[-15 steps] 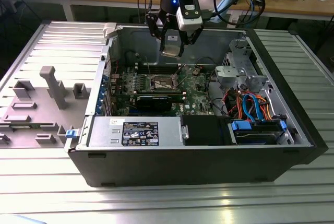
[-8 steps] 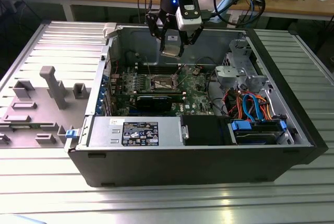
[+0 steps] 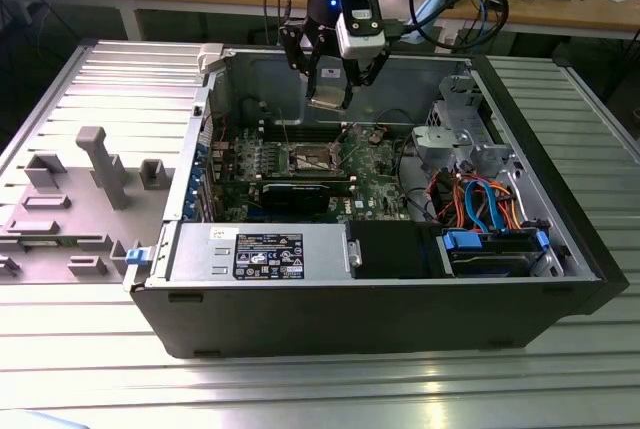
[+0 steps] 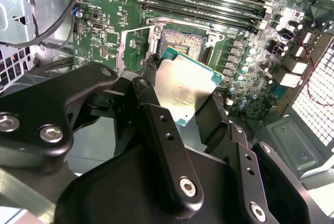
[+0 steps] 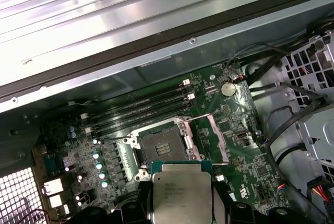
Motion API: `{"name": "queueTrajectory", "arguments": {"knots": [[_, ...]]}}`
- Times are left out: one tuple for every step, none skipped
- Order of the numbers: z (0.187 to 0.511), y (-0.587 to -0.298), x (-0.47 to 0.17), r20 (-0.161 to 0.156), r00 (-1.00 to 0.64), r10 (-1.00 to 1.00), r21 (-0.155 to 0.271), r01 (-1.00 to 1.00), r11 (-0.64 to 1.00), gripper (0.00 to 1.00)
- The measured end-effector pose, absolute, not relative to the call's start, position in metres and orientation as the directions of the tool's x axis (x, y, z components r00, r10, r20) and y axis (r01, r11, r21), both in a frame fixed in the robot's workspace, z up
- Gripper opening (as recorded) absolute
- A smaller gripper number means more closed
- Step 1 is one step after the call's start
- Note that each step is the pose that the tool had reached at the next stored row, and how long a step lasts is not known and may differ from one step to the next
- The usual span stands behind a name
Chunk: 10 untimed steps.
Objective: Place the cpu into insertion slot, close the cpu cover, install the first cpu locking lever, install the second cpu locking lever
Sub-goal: 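Place the cpu into insertion slot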
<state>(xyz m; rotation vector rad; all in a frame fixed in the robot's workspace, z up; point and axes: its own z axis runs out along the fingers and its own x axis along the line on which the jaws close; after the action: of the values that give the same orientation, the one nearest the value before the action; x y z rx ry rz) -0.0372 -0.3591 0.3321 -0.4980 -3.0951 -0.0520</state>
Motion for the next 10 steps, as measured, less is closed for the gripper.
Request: {"name": "queueTrajectory", "arguments": {"knots": [[0.3321, -0.3591, -0.0372, 0.011, -0.949, 0.315, 0.032, 0.315, 0.949, 0.55], [0.3321, -0.3591, -0.0372, 0.011, -0.949, 0.316, 0.032, 0.316, 0.948, 0.55], [0.3321, -0.3591, -0.0372, 0.011, -0.948, 0.317, 0.032, 0.317, 0.948, 0.55], [0.3321, -0.3591, -0.0372, 0.011, -0.948, 0.319, 0.032, 0.319, 0.947, 0.55], [0.3321, -0.3591, -0.0372, 0.011, -0.947, 0.320, 0.032, 0.320, 0.947, 0.55], [0.3321, -0.3591, -0.0372, 0.011, -0.947, 0.321, 0.032, 0.321, 0.946, 0.55], [0.3320, -0.3591, -0.0372, 0.011, -0.947, 0.322, 0.032, 0.323, 0.946, 0.55], [0.3320, -0.3591, -0.0372, 0.011, -0.946, 0.324, 0.032, 0.324, 0.946, 0.55], [0.3320, -0.3591, -0.0372, 0.011, -0.946, 0.325, 0.032, 0.325, 0.945, 0.55], [0.3320, -0.3591, -0.0372, 0.011, -0.945, 0.326, 0.032, 0.327, 0.945, 0.55]]}}
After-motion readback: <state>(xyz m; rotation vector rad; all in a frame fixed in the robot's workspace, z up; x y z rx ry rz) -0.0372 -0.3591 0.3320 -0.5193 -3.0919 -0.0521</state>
